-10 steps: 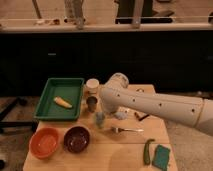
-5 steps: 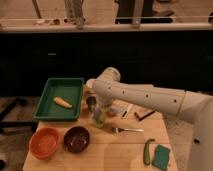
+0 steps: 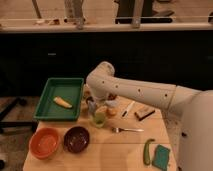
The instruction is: Place towel in paper cup
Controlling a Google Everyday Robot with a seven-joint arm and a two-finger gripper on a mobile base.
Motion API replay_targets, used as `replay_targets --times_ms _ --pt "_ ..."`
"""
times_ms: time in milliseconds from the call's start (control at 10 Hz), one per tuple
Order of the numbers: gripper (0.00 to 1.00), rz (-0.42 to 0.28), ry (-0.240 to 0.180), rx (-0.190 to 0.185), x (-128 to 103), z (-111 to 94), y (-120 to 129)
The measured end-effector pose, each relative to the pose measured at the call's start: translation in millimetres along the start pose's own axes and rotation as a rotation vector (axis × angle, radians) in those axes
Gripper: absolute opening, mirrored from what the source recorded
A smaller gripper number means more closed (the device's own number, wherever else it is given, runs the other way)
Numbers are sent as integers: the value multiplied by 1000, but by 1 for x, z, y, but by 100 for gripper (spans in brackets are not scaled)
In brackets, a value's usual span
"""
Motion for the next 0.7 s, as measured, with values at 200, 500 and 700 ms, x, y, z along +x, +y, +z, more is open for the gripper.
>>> replay_targets --times_ms 200,500,700 --pt "0 -1 -1 2 -1 2 -20" --pt "0 5 1 -3 2 2 -21" --pt "0 2 0 -3 0 2 -22"
